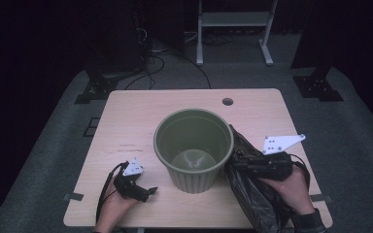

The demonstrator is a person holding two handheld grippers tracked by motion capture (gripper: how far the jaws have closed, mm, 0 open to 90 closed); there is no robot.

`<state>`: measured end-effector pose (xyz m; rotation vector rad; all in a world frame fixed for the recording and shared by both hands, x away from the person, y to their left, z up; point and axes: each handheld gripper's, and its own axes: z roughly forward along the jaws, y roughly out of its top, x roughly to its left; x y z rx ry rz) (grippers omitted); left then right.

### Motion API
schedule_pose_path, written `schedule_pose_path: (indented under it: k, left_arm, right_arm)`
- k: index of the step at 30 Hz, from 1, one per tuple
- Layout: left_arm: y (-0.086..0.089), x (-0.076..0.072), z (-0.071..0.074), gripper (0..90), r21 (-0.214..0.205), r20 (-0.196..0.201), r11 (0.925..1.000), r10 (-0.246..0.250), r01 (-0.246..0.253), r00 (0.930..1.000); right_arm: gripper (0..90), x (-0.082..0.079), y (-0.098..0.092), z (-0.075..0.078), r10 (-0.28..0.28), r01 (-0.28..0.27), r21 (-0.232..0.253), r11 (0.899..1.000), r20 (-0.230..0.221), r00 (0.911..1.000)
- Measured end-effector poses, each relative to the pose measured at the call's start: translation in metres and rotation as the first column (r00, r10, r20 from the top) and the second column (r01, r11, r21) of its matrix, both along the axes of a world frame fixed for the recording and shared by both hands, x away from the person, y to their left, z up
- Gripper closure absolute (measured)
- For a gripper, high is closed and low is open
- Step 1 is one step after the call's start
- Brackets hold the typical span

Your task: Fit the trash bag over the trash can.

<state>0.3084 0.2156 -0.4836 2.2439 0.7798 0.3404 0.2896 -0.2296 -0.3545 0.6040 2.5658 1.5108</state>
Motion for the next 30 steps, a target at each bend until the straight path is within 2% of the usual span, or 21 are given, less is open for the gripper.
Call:
schedule_pose_path:
  k: [1,10,14,17,22,28,30]
  left_arm:
    - [0.0,0.0,0.0,0.0,0.0,0.0,1.0,0.0,0.0,1.0]
    - [0.0,0.0,0.0,0.0,0.0,0.0,1.0,0.001,-0.001,1.0]
    - [0.0,0.0,0.0,0.0,0.0,0.0,1.0,0.001,-0.001,1.0]
    - [0.0,0.0,0.0,0.0,0.001,0.0,1.0,0.001,-0.001,1.0]
    - [0.0,0.0,0.0,0.0,0.001,0.0,1.0,0.001,-0.001,1.0]
    - [0.0,0.0,0.0,0.0,-0.001,0.001,1.0,0.001,-0.001,1.0]
    - [0.0,0.0,0.0,0.0,-0.001,0.001,1.0,0.001,-0.001,1.0]
  right_arm:
    - [86.4,-0.002,-0.003,0.005,0.019,-0.019,0.017,1.0,0.007,0.9998]
    - [86.4,-0.009,-0.011,0.023,0.076,-0.078,0.066,0.995,0.023,0.9968]
    - [86.4,-0.011,-0.012,0.033,0.115,-0.118,0.095,0.988,0.039,0.9927]
    - [86.4,-0.01,-0.012,0.043,0.151,-0.156,0.134,0.979,0.05,0.9873]
    - [86.4,-0.003,-0.005,0.059,0.197,-0.204,0.157,0.966,0.059,0.9787]
    - [86.5,0.008,0.006,0.073,0.217,-0.226,0.168,0.96,0.068,0.9738]
    - [86.6,0.012,0.01,0.078,0.233,-0.243,0.179,0.954,0.072,0.9698]
